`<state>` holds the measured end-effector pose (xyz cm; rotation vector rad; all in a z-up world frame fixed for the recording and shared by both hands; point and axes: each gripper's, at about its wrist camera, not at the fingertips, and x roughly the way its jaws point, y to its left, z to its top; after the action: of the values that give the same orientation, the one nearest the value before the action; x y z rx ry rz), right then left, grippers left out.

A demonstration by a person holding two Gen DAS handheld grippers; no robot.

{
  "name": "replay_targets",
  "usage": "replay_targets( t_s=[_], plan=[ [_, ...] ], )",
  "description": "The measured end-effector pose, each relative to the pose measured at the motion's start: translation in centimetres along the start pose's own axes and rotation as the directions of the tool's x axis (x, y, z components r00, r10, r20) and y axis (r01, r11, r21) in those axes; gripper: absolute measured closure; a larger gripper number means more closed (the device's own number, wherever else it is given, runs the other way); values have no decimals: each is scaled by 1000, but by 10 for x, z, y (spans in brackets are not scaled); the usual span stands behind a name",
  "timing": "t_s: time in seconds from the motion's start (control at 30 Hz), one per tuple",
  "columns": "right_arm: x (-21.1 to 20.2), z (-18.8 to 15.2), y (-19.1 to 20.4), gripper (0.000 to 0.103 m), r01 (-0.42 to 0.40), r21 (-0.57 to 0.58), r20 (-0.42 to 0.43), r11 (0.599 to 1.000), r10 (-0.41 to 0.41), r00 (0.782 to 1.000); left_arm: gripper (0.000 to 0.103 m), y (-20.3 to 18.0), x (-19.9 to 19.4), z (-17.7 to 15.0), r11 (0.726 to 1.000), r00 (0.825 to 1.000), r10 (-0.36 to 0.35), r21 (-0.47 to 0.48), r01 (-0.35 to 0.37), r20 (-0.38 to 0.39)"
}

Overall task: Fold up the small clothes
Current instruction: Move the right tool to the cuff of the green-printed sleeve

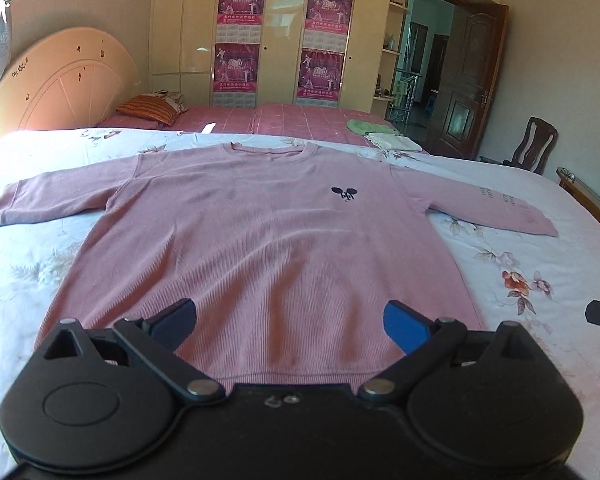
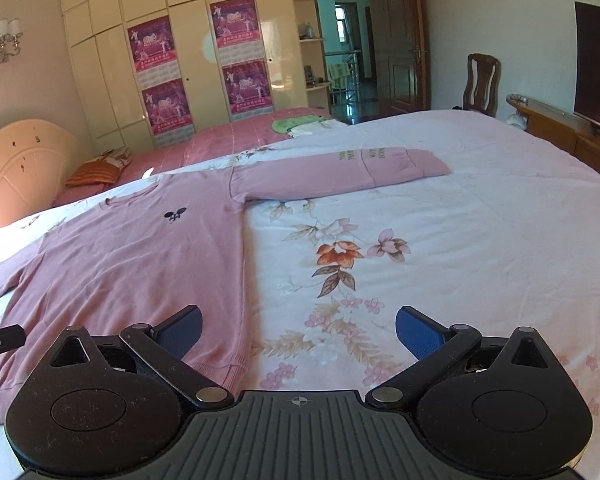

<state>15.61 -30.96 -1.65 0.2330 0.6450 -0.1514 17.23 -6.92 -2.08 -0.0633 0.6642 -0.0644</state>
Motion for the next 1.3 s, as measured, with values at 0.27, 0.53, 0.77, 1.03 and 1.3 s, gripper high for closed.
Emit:
replay_targets(
  t_s=[0.27, 0.53, 0.77, 1.03, 1.3],
  plan=[
    [54, 36, -21, 19, 45, 38, 6, 998, -45, 999, 9, -1, 48, 28, 998, 999, 46, 38, -46, 9],
    [105, 72, -54, 29, 95, 79, 27, 992, -98, 995, 32, 6, 99, 46, 995, 995, 93, 47, -91, -43],
    [149, 92, -85, 35, 121, 123, 28, 985, -126, 992, 30, 9, 128, 48, 986, 983, 161, 63, -156, -89],
    [211, 115, -123, 46, 133, 202, 23, 970, -141, 990, 30, 30, 156, 55, 966, 959, 258, 34, -256, -116],
    [258, 131, -185, 58, 123, 437, -1, 891, -136, 991, 30, 46, 174, 54, 948, 935, 313, -3, -318, -168]
  ],
)
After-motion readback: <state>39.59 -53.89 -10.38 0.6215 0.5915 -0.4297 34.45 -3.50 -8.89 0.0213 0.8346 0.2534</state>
